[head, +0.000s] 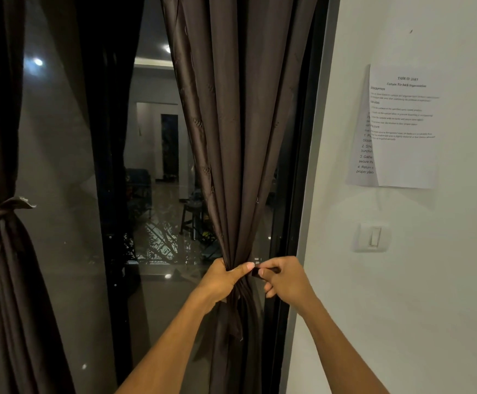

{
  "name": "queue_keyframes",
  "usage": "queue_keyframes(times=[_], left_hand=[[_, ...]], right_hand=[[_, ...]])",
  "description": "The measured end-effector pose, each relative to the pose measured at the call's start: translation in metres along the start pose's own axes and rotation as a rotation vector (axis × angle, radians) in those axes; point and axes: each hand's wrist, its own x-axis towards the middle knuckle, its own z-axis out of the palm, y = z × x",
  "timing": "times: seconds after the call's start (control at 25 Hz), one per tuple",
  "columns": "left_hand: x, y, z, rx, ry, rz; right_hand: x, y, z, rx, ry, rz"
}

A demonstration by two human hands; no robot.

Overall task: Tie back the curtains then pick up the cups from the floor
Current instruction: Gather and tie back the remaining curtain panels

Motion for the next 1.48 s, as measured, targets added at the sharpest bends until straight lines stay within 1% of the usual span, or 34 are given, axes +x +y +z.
queue_keyframes(times=[0.08, 0.16, 0.2, 0.28, 0.32, 0.4, 0.48, 0.52, 0.56, 0.6, 0.72, 0.8, 0.88, 0.96, 1.04, 1.12, 1.2, 1.32, 1.4, 1.48], left_hand=[[-0.002, 0.000, 0.007, -0.044, 0.091, -0.049], [0.001, -0.004, 0.012, -0.098, 0.204, -0.082], [0.004, -0.007, 0.013, -0.113, 0.246, -0.068], [0.010, -0.012, 0.016, -0.067, 0.292, -0.015], [0.011, -0.013, 0.018, 0.023, 0.311, -0.001], [0.011, -0.008, 0.022, 0.303, 0.348, -0.029], [0.010, 0.000, 0.025, 0.578, 0.353, -0.090], [0.011, 0.004, 0.025, 0.629, 0.329, -0.110], [0.011, 0.006, 0.026, 0.610, 0.294, -0.122], [0.012, 0.008, 0.027, 0.513, 0.255, -0.128], [0.007, 0.009, 0.018, 0.064, 0.147, -0.192], [0.000, 0.011, 0.003, -0.135, 0.050, -0.250], [-0.007, 0.009, -0.011, -0.289, -0.015, -0.243], [-0.011, 0.003, -0.019, -0.353, 0.014, -0.239], [-0.012, -0.004, -0.022, -0.373, 0.085, -0.261], [-0.012, -0.007, -0.022, -0.340, 0.119, -0.299], [-0.013, -0.007, -0.024, -0.206, 0.121, -0.300], [-0.017, -0.003, -0.018, -0.009, 0.080, -0.245], [-0.017, -0.002, -0.011, 0.104, 0.088, -0.206], [-0.018, -0.002, -0.004, 0.168, 0.057, -0.197]], right_hand=[[0.002, -0.008, -0.001, -0.091, 0.104, -0.018], [0.000, -0.014, -0.002, -0.124, 0.150, -0.008], [-0.002, -0.015, -0.002, -0.116, 0.152, 0.007], [-0.011, -0.018, -0.004, 0.013, 0.137, 0.071], [-0.016, -0.018, -0.006, 0.113, 0.119, 0.120], [-0.025, -0.018, -0.006, 0.297, 0.038, 0.217], [-0.032, -0.016, 0.000, 0.386, -0.077, 0.266], [-0.035, -0.013, 0.006, 0.391, -0.116, 0.263], [-0.038, -0.010, 0.013, 0.375, -0.137, 0.250], [-0.039, -0.007, 0.020, 0.342, -0.134, 0.231], [-0.038, 0.005, 0.040, 0.220, -0.035, 0.155], [-0.034, 0.011, 0.047, 0.188, 0.060, 0.152], [-0.032, 0.012, 0.051, 0.192, 0.130, 0.169], [-0.029, 0.014, 0.054, 0.235, 0.151, 0.186], [-0.028, 0.014, 0.059, 0.265, 0.134, 0.200], [-0.025, 0.016, 0.062, 0.252, 0.103, 0.195], [-0.023, 0.019, 0.064, 0.232, 0.061, 0.182], [-0.021, 0.019, 0.061, 0.224, 0.015, 0.180], [-0.021, 0.015, 0.056, 0.275, 0.000, 0.214], [-0.024, 0.008, 0.052, 0.370, -0.018, 0.290]])
